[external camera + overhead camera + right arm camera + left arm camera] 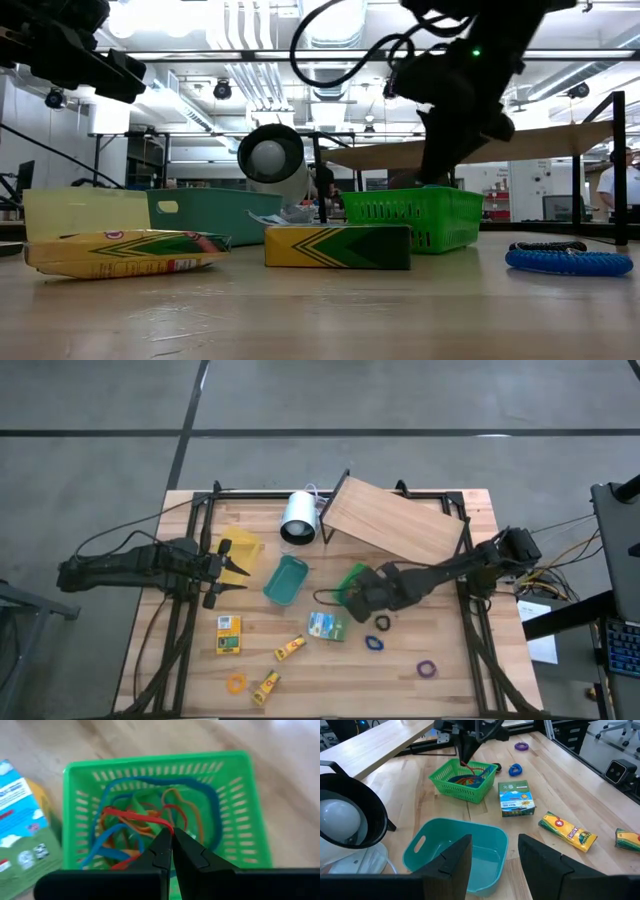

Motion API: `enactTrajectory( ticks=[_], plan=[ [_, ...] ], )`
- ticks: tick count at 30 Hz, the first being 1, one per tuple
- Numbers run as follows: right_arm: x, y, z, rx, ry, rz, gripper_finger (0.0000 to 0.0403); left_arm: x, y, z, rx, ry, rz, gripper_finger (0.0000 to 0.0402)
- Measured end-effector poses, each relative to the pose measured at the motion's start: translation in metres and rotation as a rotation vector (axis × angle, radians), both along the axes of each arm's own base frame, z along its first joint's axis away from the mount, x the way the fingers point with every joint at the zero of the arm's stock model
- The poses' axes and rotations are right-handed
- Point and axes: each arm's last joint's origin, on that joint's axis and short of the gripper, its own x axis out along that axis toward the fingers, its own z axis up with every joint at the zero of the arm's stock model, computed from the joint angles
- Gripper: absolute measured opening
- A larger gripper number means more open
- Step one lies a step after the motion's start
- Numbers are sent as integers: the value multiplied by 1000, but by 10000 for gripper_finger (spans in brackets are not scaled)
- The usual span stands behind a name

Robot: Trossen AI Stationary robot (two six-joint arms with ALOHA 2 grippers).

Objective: Pick & Place Office Desk Supplies
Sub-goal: Put the red rubber band into the green bin

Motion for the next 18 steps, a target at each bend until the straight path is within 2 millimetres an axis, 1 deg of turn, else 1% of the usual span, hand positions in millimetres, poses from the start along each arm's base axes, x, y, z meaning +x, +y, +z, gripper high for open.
enactTrajectory(
  ticks=[5, 11, 14, 18],
  plan=[
    [5, -10, 1, 118, 9, 21, 8, 0, 0, 0, 0, 0, 0, 164],
    [8, -14, 0, 136, -6, 32, 15, 0, 0, 0, 0, 0, 0, 164],
    [8, -13, 1, 138, -12, 33, 42, 0, 0, 0, 0, 0, 0, 164],
    [8, -13, 0, 137, -12, 34, 98, 0, 0, 0, 0, 0, 0, 164]
  ],
)
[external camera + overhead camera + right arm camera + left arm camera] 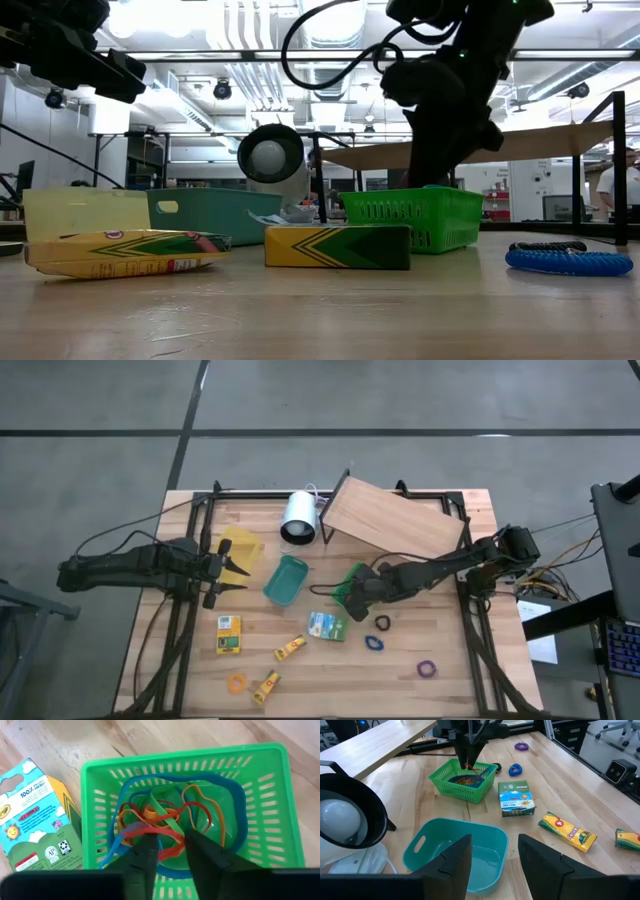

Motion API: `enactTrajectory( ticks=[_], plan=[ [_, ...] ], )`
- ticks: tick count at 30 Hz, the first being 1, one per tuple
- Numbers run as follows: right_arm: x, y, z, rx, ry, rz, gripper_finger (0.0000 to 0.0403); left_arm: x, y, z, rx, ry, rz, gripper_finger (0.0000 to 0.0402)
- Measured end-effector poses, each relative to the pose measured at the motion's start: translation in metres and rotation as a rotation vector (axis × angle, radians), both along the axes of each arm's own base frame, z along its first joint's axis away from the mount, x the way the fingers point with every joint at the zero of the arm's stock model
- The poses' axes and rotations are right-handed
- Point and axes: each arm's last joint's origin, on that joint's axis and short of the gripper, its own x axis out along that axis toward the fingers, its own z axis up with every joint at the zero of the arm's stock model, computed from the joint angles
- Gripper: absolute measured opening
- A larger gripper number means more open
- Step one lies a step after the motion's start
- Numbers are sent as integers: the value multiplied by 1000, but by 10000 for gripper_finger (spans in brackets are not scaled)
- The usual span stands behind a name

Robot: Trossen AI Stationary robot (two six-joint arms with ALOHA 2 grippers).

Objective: Pick & Place Office Desk Supplies
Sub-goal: Put the red rubber band into the green bin, then put the right big yellow crayon box into the yellow bin

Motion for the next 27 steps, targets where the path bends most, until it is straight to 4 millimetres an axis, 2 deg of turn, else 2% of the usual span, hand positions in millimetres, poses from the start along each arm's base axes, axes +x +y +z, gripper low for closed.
enactTrajectory(
  ticks=[4, 9, 21, 27],
  plan=[
    [0, 0, -1, -5, 3, 9, 148, 0, 0, 0, 0, 0, 0, 164],
    [-1, 0, -2, -7, 5, 9, 177, 0, 0, 0, 0, 0, 0, 164],
    [-4, 5, -1, -8, 3, 32, 166, 0, 0, 0, 0, 0, 0, 164],
    [-12, 9, 22, -4, -78, 56, 172, 0, 0, 0, 0, 0, 0, 164]
  ],
)
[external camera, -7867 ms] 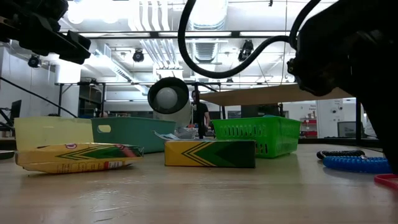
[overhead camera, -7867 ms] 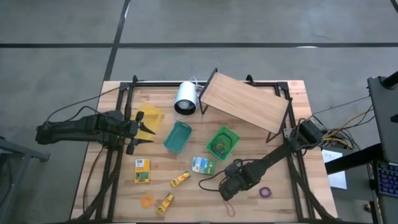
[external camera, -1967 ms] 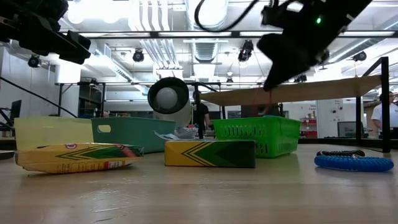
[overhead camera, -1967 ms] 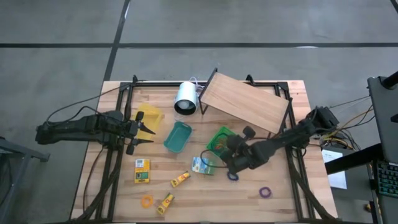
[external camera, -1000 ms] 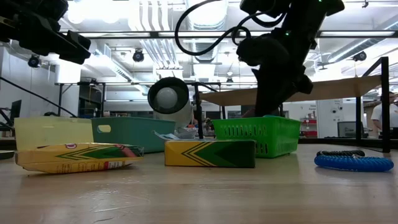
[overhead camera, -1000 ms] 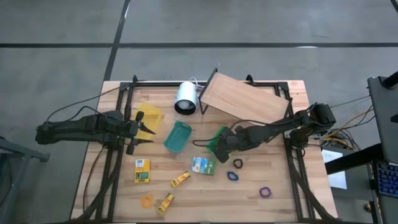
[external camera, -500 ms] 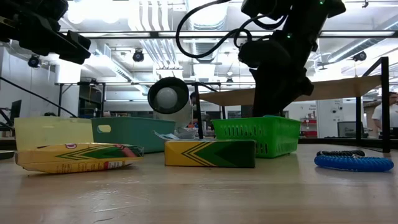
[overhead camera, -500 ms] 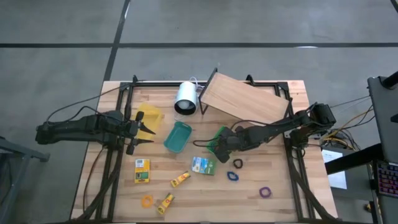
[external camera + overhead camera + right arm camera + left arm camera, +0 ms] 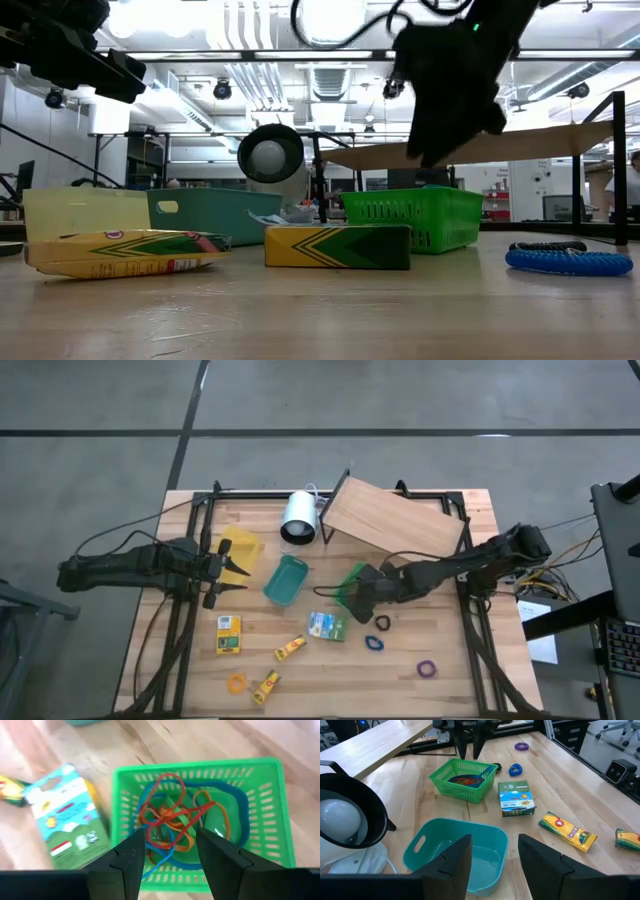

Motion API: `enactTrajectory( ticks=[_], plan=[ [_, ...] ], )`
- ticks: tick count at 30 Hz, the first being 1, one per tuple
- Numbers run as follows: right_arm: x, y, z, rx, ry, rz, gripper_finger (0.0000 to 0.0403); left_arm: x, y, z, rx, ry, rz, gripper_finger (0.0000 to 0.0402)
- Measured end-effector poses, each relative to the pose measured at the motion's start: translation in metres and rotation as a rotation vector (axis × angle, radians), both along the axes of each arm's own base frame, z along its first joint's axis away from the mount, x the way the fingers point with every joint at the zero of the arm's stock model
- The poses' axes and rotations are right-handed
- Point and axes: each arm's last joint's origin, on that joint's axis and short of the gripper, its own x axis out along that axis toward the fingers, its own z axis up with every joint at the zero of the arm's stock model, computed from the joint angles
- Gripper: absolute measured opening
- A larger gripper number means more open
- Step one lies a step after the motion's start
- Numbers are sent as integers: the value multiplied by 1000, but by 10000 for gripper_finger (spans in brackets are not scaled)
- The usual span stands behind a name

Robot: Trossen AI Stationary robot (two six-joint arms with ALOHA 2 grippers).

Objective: Pick & Place Office Desk Supplies
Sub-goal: Put the right big yellow crayon box into the yellow bin

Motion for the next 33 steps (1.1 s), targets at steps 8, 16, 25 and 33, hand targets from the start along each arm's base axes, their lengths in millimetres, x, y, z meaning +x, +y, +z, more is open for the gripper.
enactTrajectory(
  ticks=[8, 16, 25, 33],
  plan=[
    [-16, 29, 23, -106, -118, 81, 163, 0, 0, 0, 0, 0, 0, 164],
    [-30, 70, 31, -282, -239, 155, 155, 0, 0, 0, 0, 0, 0, 164],
    [-43, 87, 38, -385, -318, 131, 167, 0, 0, 0, 0, 0, 0, 164],
    [-59, 77, 44, -416, -393, 147, 173, 0, 0, 0, 0, 0, 0, 164]
  ],
)
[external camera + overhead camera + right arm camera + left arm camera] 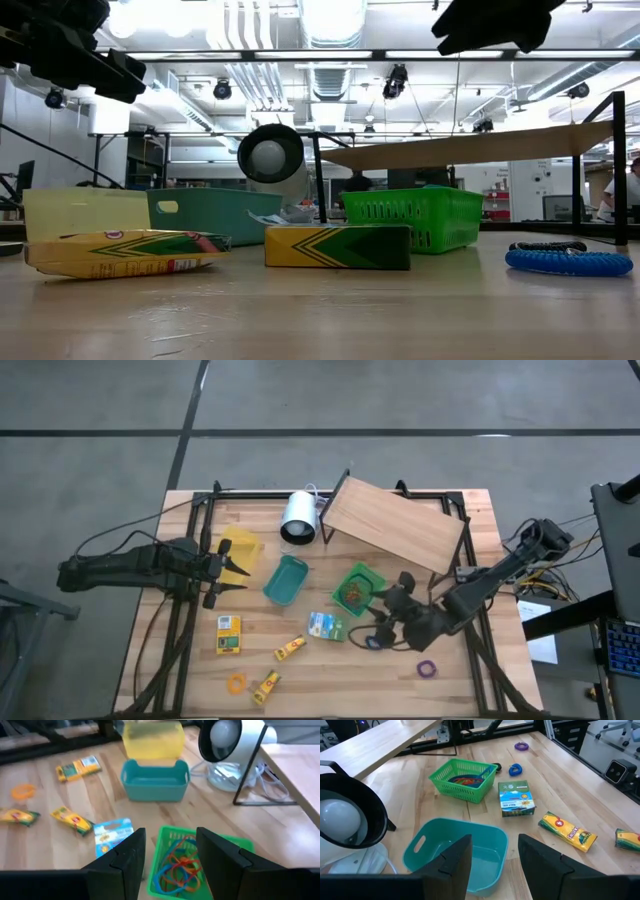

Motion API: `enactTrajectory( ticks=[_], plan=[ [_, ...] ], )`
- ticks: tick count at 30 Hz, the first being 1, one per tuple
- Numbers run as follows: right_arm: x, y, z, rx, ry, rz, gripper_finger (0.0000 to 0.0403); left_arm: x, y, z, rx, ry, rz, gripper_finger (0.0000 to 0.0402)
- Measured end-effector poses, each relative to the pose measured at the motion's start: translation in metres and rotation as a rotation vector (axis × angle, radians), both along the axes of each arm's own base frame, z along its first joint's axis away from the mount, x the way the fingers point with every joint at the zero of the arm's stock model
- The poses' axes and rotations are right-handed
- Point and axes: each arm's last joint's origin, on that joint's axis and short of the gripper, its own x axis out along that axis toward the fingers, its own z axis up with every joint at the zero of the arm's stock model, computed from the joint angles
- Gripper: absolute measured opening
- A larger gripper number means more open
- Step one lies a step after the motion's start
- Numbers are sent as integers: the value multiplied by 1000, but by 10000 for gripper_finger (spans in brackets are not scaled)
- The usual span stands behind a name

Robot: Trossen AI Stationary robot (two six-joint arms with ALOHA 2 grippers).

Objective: Pick & Place Office Desk Supplies
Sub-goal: Put the right big yellow crayon box into the yellow bin

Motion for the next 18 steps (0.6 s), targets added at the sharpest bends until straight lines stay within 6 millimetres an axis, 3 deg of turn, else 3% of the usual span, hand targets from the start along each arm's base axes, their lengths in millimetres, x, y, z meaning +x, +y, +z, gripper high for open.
enactTrajectory(
  ticks=[8, 12, 18],
  plan=[
    [-33, -23, -13, -17, -144, 86, 176, 0, 0, 0, 0, 0, 0, 164],
    [-52, -35, -24, -115, -194, 201, 176, 0, 0, 0, 0, 0, 0, 164],
    [-78, -51, -38, -141, -416, 280, 178, 0, 0, 0, 0, 0, 0, 164]
  ],
)
